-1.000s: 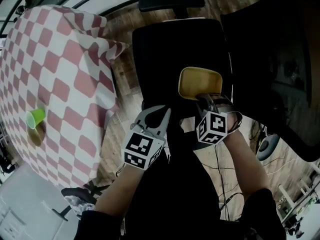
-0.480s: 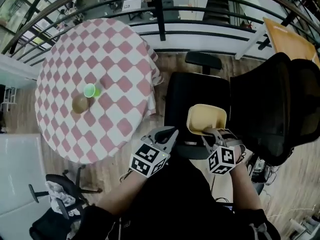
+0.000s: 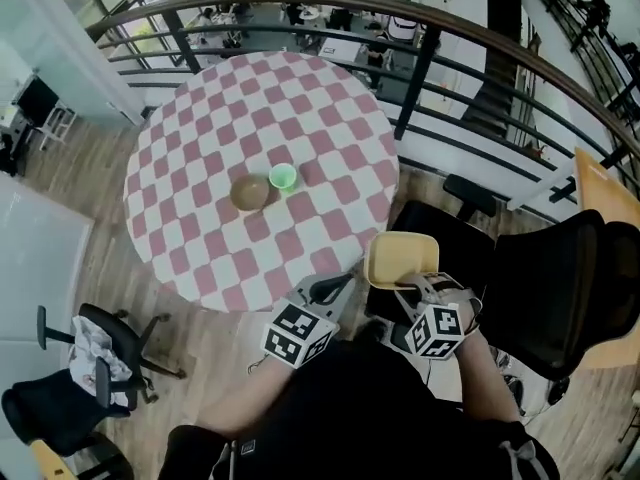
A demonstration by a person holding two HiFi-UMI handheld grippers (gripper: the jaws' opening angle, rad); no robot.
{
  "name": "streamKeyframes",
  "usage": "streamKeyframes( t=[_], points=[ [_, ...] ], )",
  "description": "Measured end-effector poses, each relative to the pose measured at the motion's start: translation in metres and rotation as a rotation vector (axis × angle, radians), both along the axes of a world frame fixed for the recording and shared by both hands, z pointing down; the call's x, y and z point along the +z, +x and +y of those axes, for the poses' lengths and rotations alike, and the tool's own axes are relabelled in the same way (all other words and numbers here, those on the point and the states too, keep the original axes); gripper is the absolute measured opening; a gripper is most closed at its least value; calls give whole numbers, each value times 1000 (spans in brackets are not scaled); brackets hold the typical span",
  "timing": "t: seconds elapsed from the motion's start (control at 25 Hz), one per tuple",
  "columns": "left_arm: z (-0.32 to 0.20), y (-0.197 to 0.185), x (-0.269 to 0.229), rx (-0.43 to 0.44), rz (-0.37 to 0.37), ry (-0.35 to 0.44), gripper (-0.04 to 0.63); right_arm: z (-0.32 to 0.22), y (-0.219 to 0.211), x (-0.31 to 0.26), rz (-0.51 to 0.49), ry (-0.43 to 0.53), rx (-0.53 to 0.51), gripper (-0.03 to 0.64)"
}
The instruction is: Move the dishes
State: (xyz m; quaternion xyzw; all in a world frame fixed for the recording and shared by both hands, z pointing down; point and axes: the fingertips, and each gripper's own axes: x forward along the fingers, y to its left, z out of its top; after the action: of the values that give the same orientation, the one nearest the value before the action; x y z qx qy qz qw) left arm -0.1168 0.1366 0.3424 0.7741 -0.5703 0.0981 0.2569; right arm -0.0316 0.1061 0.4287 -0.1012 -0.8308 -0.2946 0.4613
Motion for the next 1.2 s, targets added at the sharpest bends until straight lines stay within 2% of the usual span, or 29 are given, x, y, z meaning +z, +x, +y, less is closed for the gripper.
streamKeyframes(
  t=[0.24,0.48,0.76,1.2],
  points=[
    [43,-106,-15,-131,-22,61,5,29,-108,-7,-2,10,-105,32],
    [77,-183,-10,-245,-22,45,3,37,-164,-3,26,12,-151,32],
    [76,-214,0,-344,33,28,3,-7,-181,4,107,38,-190,32],
    [7,-231,8,-475,29,-38,3,-103,-209,45,177,31,-382,32]
  ],
)
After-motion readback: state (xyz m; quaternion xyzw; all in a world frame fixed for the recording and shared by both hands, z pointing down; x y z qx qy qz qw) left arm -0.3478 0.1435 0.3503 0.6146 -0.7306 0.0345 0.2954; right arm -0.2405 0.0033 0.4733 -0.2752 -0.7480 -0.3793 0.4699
